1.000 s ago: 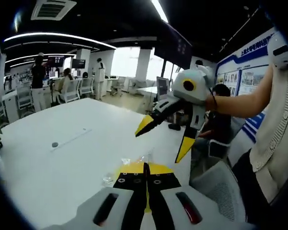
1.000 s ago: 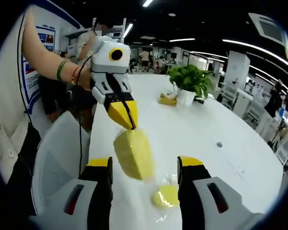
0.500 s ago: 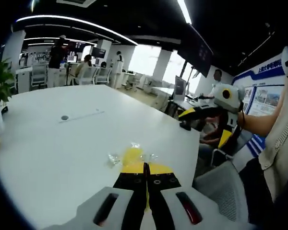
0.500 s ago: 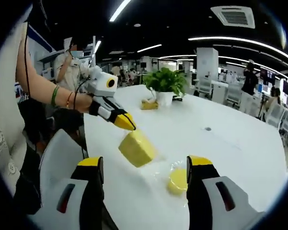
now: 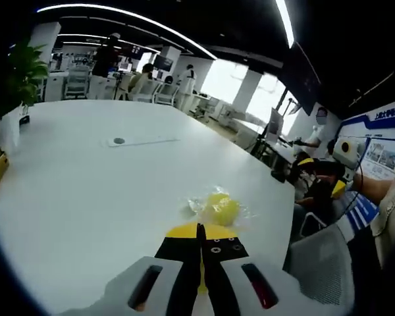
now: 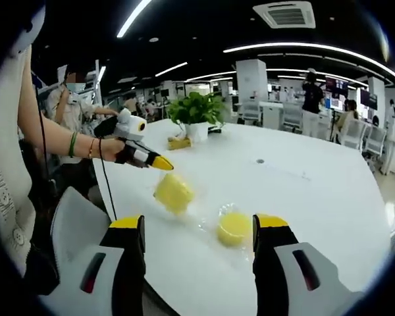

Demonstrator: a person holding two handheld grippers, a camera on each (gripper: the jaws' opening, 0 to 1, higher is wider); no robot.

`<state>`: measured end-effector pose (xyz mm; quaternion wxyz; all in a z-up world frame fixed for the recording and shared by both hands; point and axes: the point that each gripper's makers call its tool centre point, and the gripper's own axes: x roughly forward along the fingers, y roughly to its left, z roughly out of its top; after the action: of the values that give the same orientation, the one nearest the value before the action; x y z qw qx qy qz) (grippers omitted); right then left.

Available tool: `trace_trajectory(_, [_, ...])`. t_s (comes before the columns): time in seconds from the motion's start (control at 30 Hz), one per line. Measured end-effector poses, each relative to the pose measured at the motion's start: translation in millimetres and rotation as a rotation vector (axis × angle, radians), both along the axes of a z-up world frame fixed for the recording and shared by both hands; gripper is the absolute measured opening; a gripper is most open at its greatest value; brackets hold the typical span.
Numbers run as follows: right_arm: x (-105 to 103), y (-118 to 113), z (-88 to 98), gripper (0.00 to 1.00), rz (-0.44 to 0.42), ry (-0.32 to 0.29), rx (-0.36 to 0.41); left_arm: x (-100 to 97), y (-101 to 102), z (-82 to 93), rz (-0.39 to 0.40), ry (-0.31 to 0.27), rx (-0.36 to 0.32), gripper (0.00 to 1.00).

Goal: Compare the silicone blocks by pressing each to a similar depth, holding the contact briefly, and releasing to observe deformation and rebound differences across the visible hardness samples.

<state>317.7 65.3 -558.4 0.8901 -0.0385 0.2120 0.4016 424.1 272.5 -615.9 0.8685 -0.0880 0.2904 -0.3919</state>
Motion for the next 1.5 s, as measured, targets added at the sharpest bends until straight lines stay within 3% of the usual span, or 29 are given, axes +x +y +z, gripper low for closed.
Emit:
trace_trajectory(0.2, [-4, -7, -9.0, 0.6, -0.047, 0.037, -0.001, 27.8, 20, -25.8, 0.019, 0.008, 0.075, 0.0])
trace_trajectory(0.33, [-6, -11, -14.1, 0.59, -0.064, 0.054, -0.015, 39.8, 31, -49.6, 0.022, 0.048, 0.123, 0.0])
trace_trajectory(0.53, [-4, -17, -19.5, 0.59, -0.092, 0.074, -0.019, 46.7, 42, -79.5, 0.022, 0.087, 0.184, 0.0])
trace_trajectory(0.83, [2, -17, -25.9, 0.57, -0.104, 0.092, -0.02, 47.8, 49, -106.4, 0.027, 0.153, 0.194, 0.0])
trace_trajectory(0.9, [3, -16, -26.7, 0.57, -0.1, 0.097, -0.021, 49.8, 49, -105.2, 0.047, 0.171, 0.149, 0.0])
trace_trajectory(1.1, [5, -14, -27.0, 0.56, -0.096, 0.096, -0.02, 47.7, 46, -103.9, 0.066, 0.183, 0.121, 0.0])
trace_trajectory(1.27, [7, -13, -26.9, 0.56, -0.091, 0.096, -0.016, 45.0, 46, -99.0, 0.116, 0.215, 0.04, 0.0])
trace_trajectory(1.5, [7, -10, -26.0, 0.56, -0.078, 0.093, -0.01, 53.0, 67, -101.6, 0.186, 0.164, 0.074, 0.12])
